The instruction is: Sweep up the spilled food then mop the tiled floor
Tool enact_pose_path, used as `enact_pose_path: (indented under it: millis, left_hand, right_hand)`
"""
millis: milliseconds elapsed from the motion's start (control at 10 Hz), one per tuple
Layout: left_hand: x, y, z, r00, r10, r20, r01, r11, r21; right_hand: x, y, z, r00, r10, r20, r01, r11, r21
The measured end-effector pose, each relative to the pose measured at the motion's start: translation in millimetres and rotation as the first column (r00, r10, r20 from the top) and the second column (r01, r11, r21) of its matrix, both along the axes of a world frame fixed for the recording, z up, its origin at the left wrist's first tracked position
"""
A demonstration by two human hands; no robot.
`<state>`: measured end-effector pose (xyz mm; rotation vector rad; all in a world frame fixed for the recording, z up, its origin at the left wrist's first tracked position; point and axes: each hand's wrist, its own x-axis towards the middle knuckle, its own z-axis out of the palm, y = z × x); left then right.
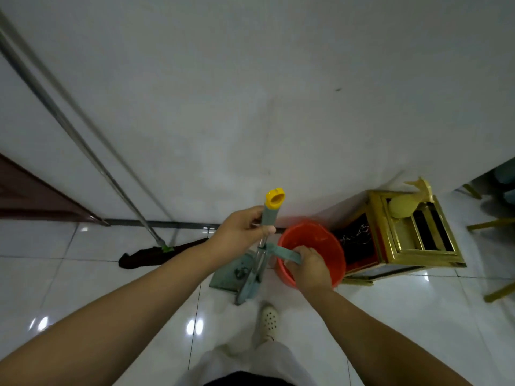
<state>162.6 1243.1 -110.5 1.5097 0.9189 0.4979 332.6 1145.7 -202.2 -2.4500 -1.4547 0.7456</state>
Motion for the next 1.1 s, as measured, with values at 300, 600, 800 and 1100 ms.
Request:
enact_pose_path:
  millis: [300, 600, 800, 1100]
  left_hand:
    - [41.7, 39.2, -6.1, 0.981, 0.172, -0.087, -0.172, 0.985, 0.009]
    - [65.2, 63.7, -7.3, 0.956, 0.255, -0.148, -0.246, 0.966, 0.076]
    - [64.8, 59.3, -5.6, 0.933, 0.303, -0.191, -0.293, 0.953, 0.083]
    - [35.6, 14.7, -2.0, 0.945, 0.293, -0.147, -0.288, 0.956, 0.056]
  right_hand:
    - [53.8, 69.7, -8.4, 0.993, 0.12, -0.011, -0.12, 0.992, -0.027]
    - [75.8, 102.4, -21.1, 0.972, 0.235, 0.026, -0.236, 0.972, 0.001]
    - [73.8, 103.3, -18.6, 0.96, 0.279, 0.036, -0.278, 0.96, -0.022]
    - [66.0, 47.4, 23.9, 0.963, 0.225, 0.149, -0.222, 0.974, -0.038]
